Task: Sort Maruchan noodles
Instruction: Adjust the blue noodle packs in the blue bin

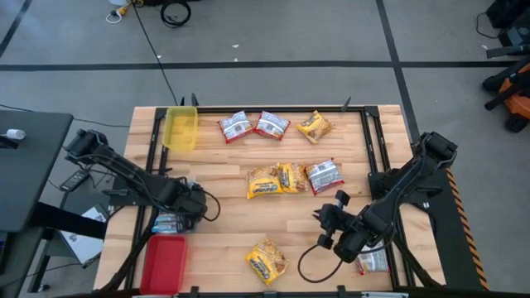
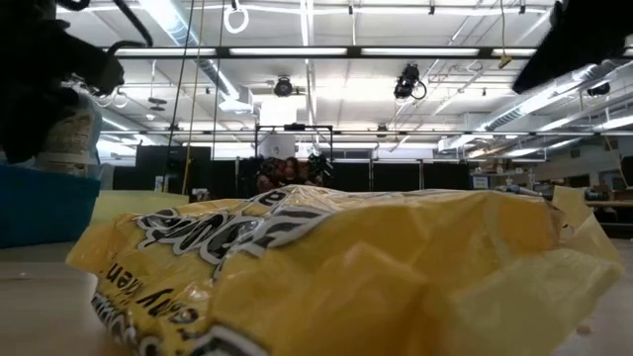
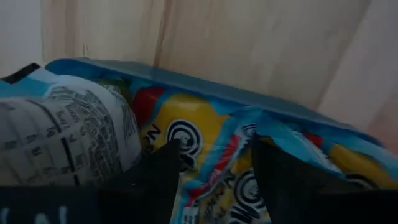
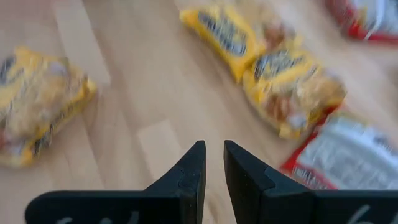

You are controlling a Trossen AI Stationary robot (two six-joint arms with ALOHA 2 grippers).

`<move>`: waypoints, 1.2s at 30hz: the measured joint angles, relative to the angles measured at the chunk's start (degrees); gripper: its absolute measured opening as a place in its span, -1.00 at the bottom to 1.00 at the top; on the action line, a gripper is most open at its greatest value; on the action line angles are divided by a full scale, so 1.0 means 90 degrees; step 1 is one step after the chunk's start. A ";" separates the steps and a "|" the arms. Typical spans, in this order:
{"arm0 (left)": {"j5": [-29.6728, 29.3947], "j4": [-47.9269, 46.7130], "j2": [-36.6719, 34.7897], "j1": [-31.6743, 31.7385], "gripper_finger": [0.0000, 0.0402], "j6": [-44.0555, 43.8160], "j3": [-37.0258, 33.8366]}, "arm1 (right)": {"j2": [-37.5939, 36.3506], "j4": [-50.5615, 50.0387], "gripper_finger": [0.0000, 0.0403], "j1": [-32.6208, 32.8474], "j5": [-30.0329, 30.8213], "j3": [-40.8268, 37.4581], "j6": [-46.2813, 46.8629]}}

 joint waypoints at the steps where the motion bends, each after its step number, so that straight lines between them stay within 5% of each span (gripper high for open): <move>1: -0.0028 0.0001 0.0035 -0.0015 0.01 0.0013 -0.0024 | -0.0006 0.0247 -0.69 0.0000 0.0221 -0.0060 -0.0132; 9: -0.0367 0.0078 0.0189 -0.0041 0.01 0.0078 -0.0032 | -0.0006 0.3508 -0.69 -0.0159 0.0824 -0.0874 -0.2244; 19: -0.0360 0.0216 0.0189 -0.0035 -0.15 0.0064 -0.0034 | -0.0006 0.8278 -0.69 -0.0781 -0.0855 -0.2266 -0.4926; 26: 0.0609 0.0206 0.0179 0.0110 -0.92 0.0506 -0.0034 | -0.0006 0.8502 -0.69 -0.1003 -0.1236 -0.2331 -0.5208; 36: 0.1322 -0.0872 0.0138 0.0579 -0.98 0.1861 0.0530 | -0.0006 0.8495 -0.69 -0.1015 -0.1340 -0.2331 -0.4995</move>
